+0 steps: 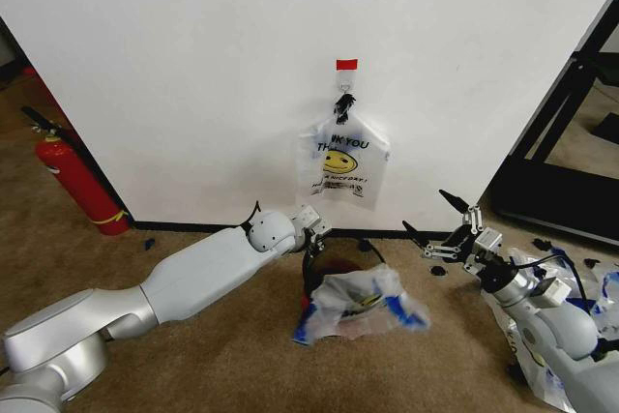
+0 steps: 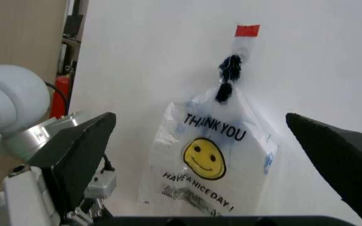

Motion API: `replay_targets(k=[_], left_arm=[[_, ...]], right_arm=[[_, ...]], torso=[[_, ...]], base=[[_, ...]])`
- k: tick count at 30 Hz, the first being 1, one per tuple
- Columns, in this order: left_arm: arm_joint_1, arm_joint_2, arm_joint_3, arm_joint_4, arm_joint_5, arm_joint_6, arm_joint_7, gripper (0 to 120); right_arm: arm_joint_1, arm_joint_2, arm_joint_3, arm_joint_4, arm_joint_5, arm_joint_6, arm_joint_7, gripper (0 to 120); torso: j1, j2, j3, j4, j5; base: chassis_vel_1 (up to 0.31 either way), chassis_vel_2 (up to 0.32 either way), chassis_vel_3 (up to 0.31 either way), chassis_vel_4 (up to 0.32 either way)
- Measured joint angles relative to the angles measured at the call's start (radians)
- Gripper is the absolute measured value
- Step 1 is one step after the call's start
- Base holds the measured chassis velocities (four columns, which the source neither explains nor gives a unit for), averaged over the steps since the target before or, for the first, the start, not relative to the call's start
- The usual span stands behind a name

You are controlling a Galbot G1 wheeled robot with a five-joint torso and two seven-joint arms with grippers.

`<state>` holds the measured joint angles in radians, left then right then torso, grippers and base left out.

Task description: Pick up the garbage bag from the wall and place it over the trash bin.

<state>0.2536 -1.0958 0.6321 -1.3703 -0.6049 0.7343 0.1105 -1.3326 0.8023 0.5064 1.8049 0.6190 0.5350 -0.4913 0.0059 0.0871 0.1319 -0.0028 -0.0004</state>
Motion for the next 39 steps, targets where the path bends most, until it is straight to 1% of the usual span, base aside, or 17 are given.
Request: replay_targets(k=[3, 5, 7, 8, 11, 13, 14, 15, 17, 19, 21, 24, 26, 28, 30, 33, 39], left_arm=[[0.017, 0.034, -0.049, -0.029, -0.093, 0.0, -0.093, 7], [0.046, 0.066, -0.112, -0.077, -0.294, 0.001, -0.275, 5], [0.086, 0.082, -0.182, -0.13, -0.513, 0.001, -0.506, 5], [0.086, 0.082, -0.182, -0.13, -0.513, 0.001, -0.506, 5], [0.182, 0.09, -0.34, -0.213, -0.805, 0.001, -0.787, 5], [0.254, 0.093, -0.456, -0.267, -0.939, 0.001, -0.91, 4], [0.291, 0.094, -0.513, -0.3, -1.011, 0.001, -0.966, 4], [0.291, 0.094, -0.513, -0.3, -1.011, 0.001, -0.966, 4], [0.365, 0.096, -0.596, -0.36, -1.108, 0.001, -1.038, 4], [0.454, 0.098, -0.655, -0.423, -1.137, 0.001, -1.076, 4], [0.518, 0.089, -0.691, -0.46, -1.123, 0.0, -1.091, 4], [0.549, 0.073, -0.694, -0.463, -1.085, -0.017, -1.089, 4], [0.572, 0.059, -0.693, -0.469, -1.027, -0.055, -1.084, 4], [0.595, 0.046, -0.696, -0.482, -0.977, -0.098, -1.089, 4], [0.62, 0.029, -0.71, -0.503, -0.947, -0.14, -1.105, 4], [0.66, -0.001, -0.752, -0.54, -0.924, -0.176, -1.117, 4], [0.747, -0.022, -0.791, -0.583, -0.898, -0.194, -1.145, 4]], right_arm=[[-0.004, 0.0, -0.001, 0.0, 0.007, -0.002, 0.003, 100], [-0.003, -0.001, -0.005, 0.001, 0.026, -0.012, 0.009, 100], [0.002, -0.006, -0.01, 0.003, 0.057, -0.031, 0.013, 100], [0.002, -0.006, -0.01, 0.003, 0.057, -0.031, 0.013, 100], [0.008, -0.011, -0.022, 0.015, 0.088, -0.067, 0.041, 100], [0.013, -0.013, -0.03, 0.023, 0.092, -0.09, 0.068, 100], [0.017, -0.013, -0.034, 0.024, 0.092, -0.099, 0.078, 100], [0.017, -0.013, -0.034, 0.024, 0.092, -0.099, 0.078, 100], [0.027, -0.013, -0.04, 0.024, 0.089, -0.107, 0.085, 100], [0.034, -0.013, -0.045, 0.024, 0.082, -0.114, 0.087, 100], [0.025, -0.008, -0.039, 0.03, 0.073, -0.116, 0.088, 100], [-0.012, 0.001, -0.014, 0.049, 0.061, -0.115, 0.092, 100], [-0.044, 0.007, 0.007, 0.066, 0.053, -0.113, 0.1, 100], [-0.054, 0.01, 0.012, 0.074, 0.043, -0.112, 0.103, 100], [-0.056, 0.013, 0.014, 0.077, 0.034, -0.111, 0.103, 100], [-0.056, 0.019, 0.014, 0.077, 0.028, -0.109, 0.104, 100], [-0.053, 0.017, 0.012, 0.075, 0.024, -0.108, 0.103, 100]], torso=[[0.0, 0.0, 0.0, 0.0003, 0.0006], [0.0, 0.0, 0.0, 0.0006, 0.0004], [0.0, 0.0, 0.0, 0.0007, 0.0004], [0.0, 0.0, 0.0, 0.0007, 0.0004], [0.0, 0.0, 0.0, 0.0004, 0.0001], [0.0, 0.0, 0.0, 0.0004, -0.0001], [0.0, 0.0, 0.0, 0.0006, 0.0005], [0.0, 0.0, 0.0, 0.0006, 0.0005], [0.0, 0.0, 0.0, 0.0008, 0.0007], [0.0, 0.0, 0.0, 0.0008, -0.0004], [0.0, 0.0, 0.0, 0.0012, 0.0009], [0.0, 0.0, 0.0, 0.0011, 0.0004], [0.0, 0.0, 0.0, -0.0007, -0.0004], [0.0, 0.0, 0.0, -0.0003, 0.001], [0.0, 0.0, 0.0, 0.0007, 0.0], [0.0, 0.0, 0.0, 0.0008, 0.0008], [0.0, 0.0, 0.0, 0.0006, 0.0005]], base=[[0.0, 0.0, 0.0, 0.0], [0.0, 0.0, 0.0, 0.0], [0.0, 0.0, 0.0, 0.0], [0.0, 0.0, 0.0, 0.0], [0.0, 0.0, 0.0, 0.0], [0.0, 0.0, 0.0, 0.0], [0.0, 0.0, 0.0, 0.0], [0.0, 0.0, 0.0, 0.0], [0.0, 0.0, 0.0, 0.0], [0.0, 0.0, 0.0, 0.0], [0.0, 0.0, 0.0, 0.0], [0.0, 0.0, 0.0, 0.0], [0.0, 0.0, 0.0, 0.0], [0.0, 0.0, 0.0, 0.0], [0.0, 0.0, 0.0, 0.0], [0.0, 0.0, 0.0, 0.0], [0.0, 0.0, 0.0, 0.0]])
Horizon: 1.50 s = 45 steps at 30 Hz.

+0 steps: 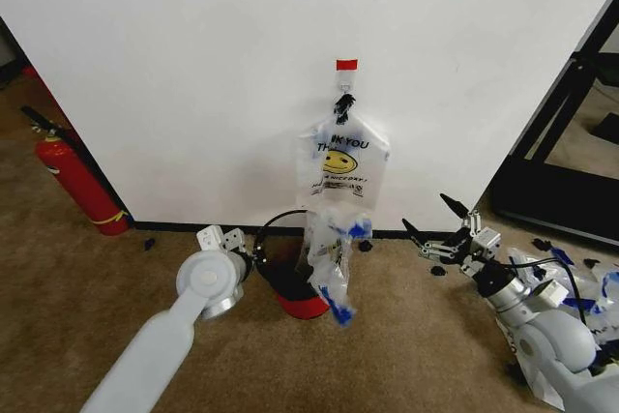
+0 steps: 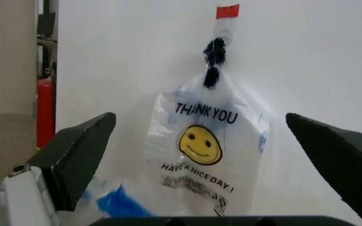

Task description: Pick up the garbage bag from the wall and place it over the trash bin.

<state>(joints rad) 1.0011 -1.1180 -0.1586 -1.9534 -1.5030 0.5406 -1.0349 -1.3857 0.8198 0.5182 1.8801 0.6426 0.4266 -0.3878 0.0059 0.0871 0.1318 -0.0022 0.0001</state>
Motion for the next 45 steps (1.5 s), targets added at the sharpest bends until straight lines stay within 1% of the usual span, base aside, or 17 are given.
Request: replay_targets(k=[4, 6, 12, 20, 25, 27, 30, 33, 34, 37, 38, 40, 41, 42, 43, 44, 45], left_arm=[[0.076, -0.032, -0.03, -0.032, -0.013, 0.008, -0.013, 4], [0.091, -0.041, -0.034, -0.035, -0.009, 0.009, -0.013, 4], [0.148, -0.093, -0.044, -0.038, 0.055, -0.005, 0.013, 4], [0.177, -0.106, -0.036, -0.045, 0.12, -0.007, 0.04, 4], [0.204, -0.105, -0.018, -0.055, 0.194, 0.009, 0.058, 4], [0.208, -0.106, -0.017, -0.057, 0.201, 0.01, 0.06, 7], [0.227, -0.113, -0.017, -0.072, 0.216, 0.012, 0.071, 19], [0.251, -0.116, -0.021, -0.113, 0.244, 0.018, 0.078, 32], [0.251, -0.116, -0.021, -0.113, 0.244, 0.018, 0.078, 32], [0.264, -0.113, -0.031, -0.145, 0.279, 0.027, 0.088, 44], [0.266, -0.111, -0.035, -0.148, 0.292, 0.03, 0.092, 50], [0.267, -0.105, -0.042, -0.149, 0.333, 0.027, 0.104, 56], [0.267, -0.095, -0.046, -0.149, 0.384, 0.013, 0.124, 63], [0.267, -0.095, -0.046, -0.149, 0.384, 0.013, 0.124, 63], [0.267, -0.084, -0.046, -0.151, 0.419, 0.003, 0.137, 63], [0.266, -0.065, -0.047, -0.162, 0.467, -0.012, 0.16, 69], [0.266, -0.043, -0.047, -0.181, 0.515, -0.022, 0.185, 73]], right_arm=[[0.004, -0.002, -0.004, 0.0, -0.005, 0.0, 0.0, 100], [0.004, -0.002, -0.004, 0.0, -0.007, 0.001, -0.001, 100], [0.005, -0.008, -0.006, 0.0, -0.015, 0.002, -0.003, 100], [0.005, -0.009, -0.011, 0.004, -0.022, 0.003, -0.004, 100], [0.005, -0.001, -0.012, 0.004, -0.027, 0.006, -0.008, 100], [0.005, 0.0, -0.012, 0.004, -0.028, 0.008, -0.009, 100], [0.005, 0.001, -0.013, 0.003, -0.029, 0.011, -0.011, 100], [0.005, 0.001, -0.013, 0.002, -0.031, 0.014, -0.013, 100], [0.005, 0.001, -0.013, 0.002, -0.031, 0.014, -0.013, 100], [0.004, 0.003, -0.014, 0.002, -0.036, 0.017, -0.015, 100], [0.003, 0.004, -0.015, 0.003, -0.037, 0.017, -0.016, 100], [0.003, 0.005, -0.017, 0.006, -0.038, 0.017, -0.017, 100], [0.003, 0.005, -0.018, 0.007, -0.038, 0.017, -0.017, 100], [0.003, 0.005, -0.018, 0.007, -0.038, 0.017, -0.017, 100], [0.004, 0.004, -0.019, 0.007, -0.038, 0.017, -0.017, 100], [0.006, 0.002, -0.02, 0.007, -0.038, 0.017, -0.017, 100], [0.008, 0.001, -0.02, 0.006, -0.038, 0.017, -0.017, 100]], torso=[[0.0, 0.0, 0.0, -0.0001, 0.0], [0.0, 0.0, 0.0, -0.0001, -0.0001], [0.0, 0.0, 0.0, -0.0001, 0.0], [0.0, 0.0, 0.0, -0.0001, -0.0001], [0.0, 0.0, 0.0, -0.0001, -0.0001], [0.0, 0.0, 0.0, -0.0001, -0.0001], [0.0, 0.0, 0.0, -0.0001, -0.0001], [0.0, 0.0, 0.0, -0.0001, -0.0001], [0.0, 0.0, 0.0, -0.0001, -0.0001], [0.0, 0.0, 0.0, -0.0001, 0.0], [0.0, 0.0, 0.0, -0.0001, 0.0], [0.0, 0.0, 0.0, -0.0001, -0.0003], [0.0, 0.0, 0.0, -0.0001, -0.0003], [0.0, 0.0, 0.0, -0.0001, -0.0003], [0.0, 0.0, 0.0, -0.0001, -0.0003], [0.0, 0.0, 0.0, -0.0001, -0.0004], [0.0, 0.0, 0.0, -0.0001, -0.0006]], base=[[0.0, 0.0, 0.0, 0.0], [0.0, 0.0, 0.0, 0.0], [0.0, 0.0, 0.0, 0.0], [0.0, 0.0, 0.0, 0.0], [0.0, 0.0, 0.0, 0.0], [0.0, 0.0, 0.0, 0.0], [0.0, 0.0, 0.0, 0.0], [0.0, 0.0, 0.0, 0.0], [0.0, 0.0, 0.0, 0.0], [0.0, 0.0, 0.0, 0.0], [0.0, 0.0, 0.0, 0.0], [0.0, 0.0, 0.0, 0.0], [0.0, 0.0, 0.0, 0.0], [0.0, 0.0, 0.0, 0.0], [0.0, 0.0, 0.0, 0.0], [0.0, 0.0, 0.0, 0.0], [0.0, 0.0, 0.0, 0.0]])
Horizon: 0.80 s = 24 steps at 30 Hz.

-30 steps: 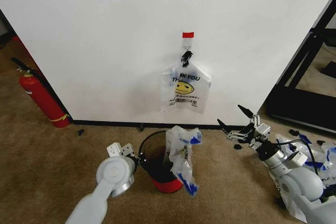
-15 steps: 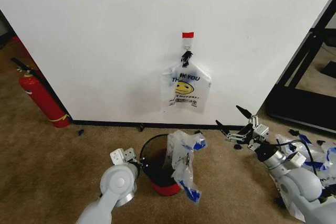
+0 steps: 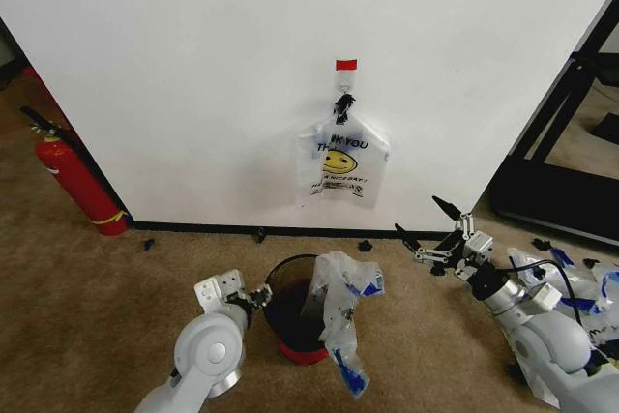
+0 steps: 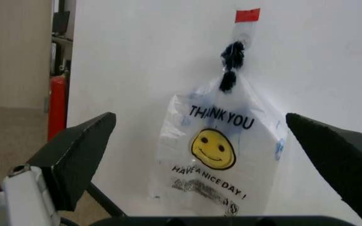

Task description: Pick up the garbage bag from the wall and place it over the trash bin.

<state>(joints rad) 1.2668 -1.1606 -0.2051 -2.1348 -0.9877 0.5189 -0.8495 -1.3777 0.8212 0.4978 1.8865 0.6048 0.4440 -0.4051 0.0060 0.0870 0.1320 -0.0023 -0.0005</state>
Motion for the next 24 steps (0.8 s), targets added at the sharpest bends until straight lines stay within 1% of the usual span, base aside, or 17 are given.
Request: replay_targets(k=[2, 4, 5, 7, 8, 10, 12, 13, 15, 16, 17, 18, 19, 20, 21, 22, 24], left_arm=[[0.0, 0.07, 0.01, -0.061, 0.108, -0.017, 0.068, 81], [0.013, 0.153, 0.034, -0.132, 0.207, -0.03, 0.173, 91], [0.013, 0.153, 0.034, -0.132, 0.207, -0.03, 0.173, 91], [0.036, 0.215, 0.067, -0.185, 0.313, -0.052, 0.292, 98], [0.044, 0.237, 0.083, -0.198, 0.365, -0.065, 0.345, 98], [0.048, 0.268, 0.119, -0.203, 0.481, -0.098, 0.44, 100], [0.04, 0.28, 0.149, -0.192, 0.554, -0.12, 0.482, 100], [0.04, 0.28, 0.149, -0.192, 0.554, -0.12, 0.482, 100], [0.009, 0.294, 0.21, -0.159, 0.645, -0.144, 0.521, 100], [-0.031, 0.299, 0.252, -0.132, 0.687, -0.15, 0.533, 100], [-0.083, 0.305, 0.313, -0.107, 0.714, -0.144, 0.539, 100], [-0.141, 0.306, 0.375, -0.092, 0.717, -0.115, 0.541, 100], [-0.141, 0.306, 0.375, -0.092, 0.717, -0.115, 0.541, 100], [-0.169, 0.306, 0.402, -0.088, 0.716, -0.096, 0.54, 100], [-0.21, 0.306, 0.443, -0.086, 0.701, -0.059, 0.535, 100], [-0.263, 0.305, 0.502, -0.085, 0.663, -0.007, 0.518, 100], [-0.343, 0.296, 0.585, -0.086, 0.566, 0.067, 0.472, 100]], right_arm=[[0.007, -0.001, -0.001, -0.005, 0.001, 0.0, 0.0, 100], [0.023, 0.002, 0.001, -0.018, 0.003, 0.001, 0.012, 100], [0.023, 0.002, 0.001, -0.018, 0.003, 0.001, 0.012, 100], [0.044, 0.003, 0.013, -0.029, -0.001, -0.009, 0.071, 100], [0.051, 0.0, 0.02, -0.032, -0.006, -0.021, 0.107, 100], [0.058, -0.019, 0.04, -0.04, -0.025, -0.052, 0.193, 100], [0.059, -0.031, 0.053, -0.048, -0.033, -0.065, 0.224, 100], [0.059, -0.031, 0.053, -0.048, -0.033, -0.065, 0.224, 100], [0.059, -0.046, 0.074, -0.07, -0.054, -0.072, 0.242, 100], [0.056, -0.055, 0.09, -0.089, -0.075, -0.073, 0.243, 100], [0.051, -0.063, 0.103, -0.108, -0.097, -0.073, 0.241, 100], [0.044, -0.068, 0.108, -0.121, -0.111, -0.073, 0.24, 100], [0.044, -0.068, 0.108, -0.121, -0.111, -0.073, 0.24, 100], [0.042, -0.069, 0.108, -0.124, -0.114, -0.073, 0.241, 100], [0.037, -0.069, 0.109, -0.127, -0.116, -0.073, 0.241, 100], [0.032, -0.069, 0.109, -0.129, -0.117, -0.073, 0.241, 100], [0.027, -0.067, 0.108, -0.132, -0.118, -0.072, 0.241, 100]], torso=[[0.0, 0.0, 0.0, 0.0, 0.0004], [0.0, 0.0, 0.0, -0.0001, 0.0008], [0.0, 0.0, 0.0, -0.0001, 0.0008], [0.0, 0.0, 0.0, 0.0001, 0.001], [0.0, 0.0, 0.0, 0.0003, 0.0008], [0.0, 0.0, 0.0, 0.0002, 0.0004], [0.0, 0.0, 0.0, 0.0002, 0.0004], [0.0, 0.0, 0.0, 0.0002, 0.0004], [0.0, 0.0, 0.0, 0.0002, 0.0003], [0.0, 0.0, 0.0, 0.0001, 0.0003], [0.0, 0.0, 0.0, -0.0002, 0.0004], [0.0, 0.0, 0.0, -0.0001, 0.0004], [0.0, 0.0, 0.0, -0.0001, 0.0004], [0.0, 0.0, 0.0, -0.0002, 0.0006], [0.0, 0.0, 0.0, -0.0002, 0.0009], [0.0, 0.0, 0.0, -0.0003, 0.0009], [0.0, 0.0, 0.0, -0.0001, 0.0006]], base=[[0.0, 0.0, 0.0, 0.0], [0.0, 0.0, 0.0, 0.0], [0.0, 0.0, 0.0, 0.0], [0.0, 0.0, 0.0, 0.0], [0.0, 0.0, 0.0, 0.0], [0.0, 0.0, 0.0, 0.0], [0.0, 0.0, 0.0, 0.0], [0.0, 0.0, 0.0, 0.0], [0.0, 0.0, 0.0, 0.0], [0.0, 0.0, 0.0, 0.0], [0.0, 0.0, 0.0, 0.0], [0.0, 0.0, 0.0, 0.0], [0.0, 0.0, 0.0, 0.0], [0.0, 0.0, 0.0, 0.0], [0.0, 0.0, 0.0, 0.0], [0.0, 0.0, 0.0, 0.0], [0.0, 0.0, 0.0, 0.0]])
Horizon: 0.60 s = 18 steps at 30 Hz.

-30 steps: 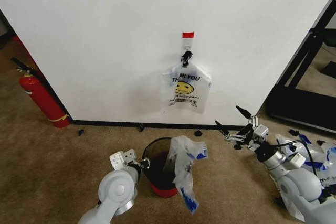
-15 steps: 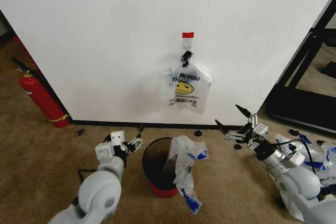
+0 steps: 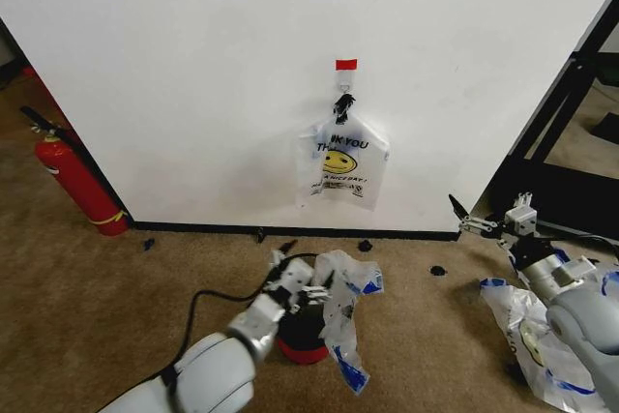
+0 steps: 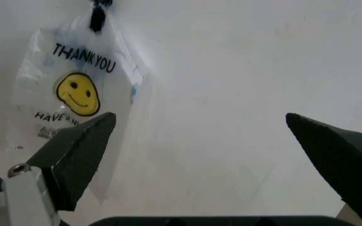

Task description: Pick up the garbage bag from the wall and place it over the trash bin.

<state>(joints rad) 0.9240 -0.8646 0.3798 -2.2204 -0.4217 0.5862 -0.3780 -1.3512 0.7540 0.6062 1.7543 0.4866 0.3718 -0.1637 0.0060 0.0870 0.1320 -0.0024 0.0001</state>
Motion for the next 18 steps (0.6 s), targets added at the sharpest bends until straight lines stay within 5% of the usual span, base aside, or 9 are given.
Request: replay_targets(k=[6, 18], left_arm=[[-0.102, -0.032, 0.096, -0.001, -0.148, 0.097, -0.067, 100], [-0.095, -0.059, 0.156, 0.114, 0.017, 0.091, -0.07, 100]], right_arm=[[0.002, 0.011, -0.01, -0.019, -0.004, 0.004, -0.001, 100], [0.047, 0.043, -0.05, -0.051, -0.032, 0.001, -0.011, 100]], torso=[[0.0, 0.0, 0.0, -0.0001, 0.0001], [0.0, 0.0, 0.0, 0.0002, -0.0001]], base=[[0.0, 0.0, 0.0, 0.0], [0.0, 0.0, 0.0, 0.0]])
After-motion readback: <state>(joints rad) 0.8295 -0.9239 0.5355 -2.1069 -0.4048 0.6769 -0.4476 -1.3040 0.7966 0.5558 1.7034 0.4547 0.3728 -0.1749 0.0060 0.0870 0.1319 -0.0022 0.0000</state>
